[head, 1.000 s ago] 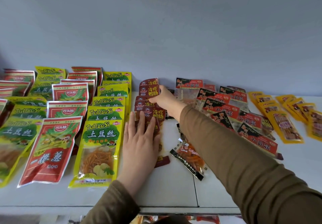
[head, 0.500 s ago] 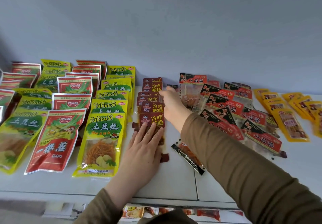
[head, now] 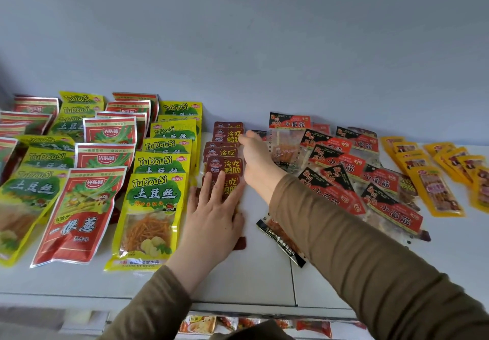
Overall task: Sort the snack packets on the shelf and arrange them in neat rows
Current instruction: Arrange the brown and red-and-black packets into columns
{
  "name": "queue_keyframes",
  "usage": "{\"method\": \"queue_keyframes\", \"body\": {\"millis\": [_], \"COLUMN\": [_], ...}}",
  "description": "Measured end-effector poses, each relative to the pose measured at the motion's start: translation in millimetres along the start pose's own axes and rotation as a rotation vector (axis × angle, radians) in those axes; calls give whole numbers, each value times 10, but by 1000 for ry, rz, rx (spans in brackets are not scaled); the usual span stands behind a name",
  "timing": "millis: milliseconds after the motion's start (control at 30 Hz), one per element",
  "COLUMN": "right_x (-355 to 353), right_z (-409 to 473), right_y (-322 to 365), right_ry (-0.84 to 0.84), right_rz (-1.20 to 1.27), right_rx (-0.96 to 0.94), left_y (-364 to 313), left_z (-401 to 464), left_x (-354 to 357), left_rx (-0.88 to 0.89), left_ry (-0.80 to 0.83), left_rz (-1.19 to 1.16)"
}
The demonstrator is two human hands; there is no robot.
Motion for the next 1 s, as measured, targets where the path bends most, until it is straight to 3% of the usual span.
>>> {"method": "queue_keyframes", "body": {"millis": [400, 600, 900, 1000], "right_x": [29, 142, -17, 38], "right_z": [55, 69, 203, 236], "right_y": [-18, 24, 100, 185], "right_ry": [47, 88, 66, 77], "right_rz": [-65, -80, -173, -330], "right_rx": [-26, 51, -61, -114], "left_y": [-19, 18, 33, 42], "left_z": [3, -21, -71, -83], "left_x": [2, -14, -25, -22], "left_rx": [-1, -10, -4, 5], "left_ry": [7, 34, 10, 15], "left_rz": [23, 28, -16, 0]}}
Point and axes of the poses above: each hand's wrist, its own z-axis towards the middle knuckle, its own x-axis out of the palm, y = z × x, the point moved 3 cm from there along z, towards the middle knuckle, and after that the axes turned 11 degrees about -z, right-handed, at the moved point
